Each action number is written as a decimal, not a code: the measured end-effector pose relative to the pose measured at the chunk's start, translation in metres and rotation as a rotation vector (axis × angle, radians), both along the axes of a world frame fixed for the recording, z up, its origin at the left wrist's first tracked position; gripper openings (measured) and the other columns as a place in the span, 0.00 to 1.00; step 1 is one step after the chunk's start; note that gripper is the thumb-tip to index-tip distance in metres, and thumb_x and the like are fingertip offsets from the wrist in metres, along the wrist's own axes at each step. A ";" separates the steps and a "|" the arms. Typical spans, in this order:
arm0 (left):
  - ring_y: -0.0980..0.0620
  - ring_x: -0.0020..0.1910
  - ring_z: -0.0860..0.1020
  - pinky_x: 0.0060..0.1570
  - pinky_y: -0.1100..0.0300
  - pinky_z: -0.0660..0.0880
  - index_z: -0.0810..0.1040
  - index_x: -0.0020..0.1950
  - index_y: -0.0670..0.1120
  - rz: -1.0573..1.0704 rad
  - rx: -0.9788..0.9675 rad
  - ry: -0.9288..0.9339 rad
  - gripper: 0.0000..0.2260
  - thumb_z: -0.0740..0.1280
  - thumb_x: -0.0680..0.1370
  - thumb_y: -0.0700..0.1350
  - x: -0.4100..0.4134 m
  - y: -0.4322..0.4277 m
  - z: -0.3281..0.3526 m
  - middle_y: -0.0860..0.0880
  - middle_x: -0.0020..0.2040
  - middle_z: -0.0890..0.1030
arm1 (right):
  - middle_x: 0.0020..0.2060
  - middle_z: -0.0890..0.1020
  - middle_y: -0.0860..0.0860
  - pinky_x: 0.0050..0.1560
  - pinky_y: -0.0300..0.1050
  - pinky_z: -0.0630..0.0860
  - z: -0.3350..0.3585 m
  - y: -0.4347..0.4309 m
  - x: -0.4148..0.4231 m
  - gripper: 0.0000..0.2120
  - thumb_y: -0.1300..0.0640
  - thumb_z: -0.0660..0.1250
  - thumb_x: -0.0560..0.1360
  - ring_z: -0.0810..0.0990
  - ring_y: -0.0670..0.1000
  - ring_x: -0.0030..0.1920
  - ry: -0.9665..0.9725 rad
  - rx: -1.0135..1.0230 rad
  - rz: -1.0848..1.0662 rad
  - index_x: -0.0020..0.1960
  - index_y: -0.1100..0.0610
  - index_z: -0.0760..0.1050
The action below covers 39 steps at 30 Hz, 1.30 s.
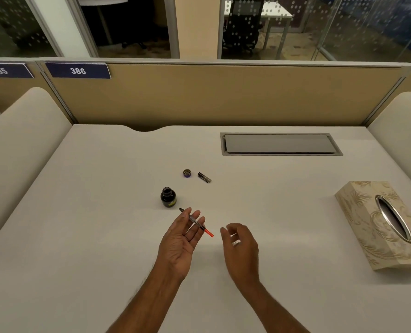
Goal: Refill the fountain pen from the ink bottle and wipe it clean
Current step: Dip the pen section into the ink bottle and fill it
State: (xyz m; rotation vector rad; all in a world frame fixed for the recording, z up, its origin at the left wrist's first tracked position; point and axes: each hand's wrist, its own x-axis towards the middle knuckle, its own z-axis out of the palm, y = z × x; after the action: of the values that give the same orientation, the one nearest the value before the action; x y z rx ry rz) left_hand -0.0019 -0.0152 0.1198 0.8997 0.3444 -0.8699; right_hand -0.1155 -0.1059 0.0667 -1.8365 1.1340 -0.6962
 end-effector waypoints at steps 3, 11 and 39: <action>0.46 0.49 0.87 0.44 0.55 0.85 0.80 0.62 0.42 0.007 -0.011 0.000 0.11 0.66 0.81 0.43 0.004 0.000 0.001 0.43 0.53 0.88 | 0.40 0.83 0.44 0.41 0.36 0.77 0.030 0.019 0.002 0.04 0.53 0.67 0.79 0.81 0.47 0.43 -0.158 0.108 0.030 0.46 0.48 0.79; 0.47 0.49 0.87 0.42 0.56 0.83 0.80 0.64 0.43 0.024 -0.044 0.023 0.12 0.66 0.81 0.42 0.018 -0.003 0.006 0.43 0.55 0.87 | 0.41 0.84 0.44 0.41 0.38 0.78 0.068 0.039 0.021 0.03 0.48 0.71 0.76 0.81 0.46 0.43 -0.201 0.203 0.065 0.44 0.45 0.80; 0.44 0.55 0.85 0.53 0.49 0.83 0.78 0.66 0.40 0.029 -0.231 0.253 0.17 0.68 0.78 0.43 0.088 -0.024 -0.031 0.40 0.60 0.85 | 0.44 0.81 0.42 0.41 0.36 0.77 0.052 0.006 0.118 0.11 0.65 0.70 0.77 0.81 0.46 0.47 -0.139 -0.147 0.220 0.49 0.48 0.80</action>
State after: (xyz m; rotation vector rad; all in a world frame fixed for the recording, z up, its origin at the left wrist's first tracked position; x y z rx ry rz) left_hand 0.0865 -0.0392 0.0892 0.5711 0.4636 -0.9775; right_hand 0.0023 -0.0996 0.1186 -1.9669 0.7941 -0.7813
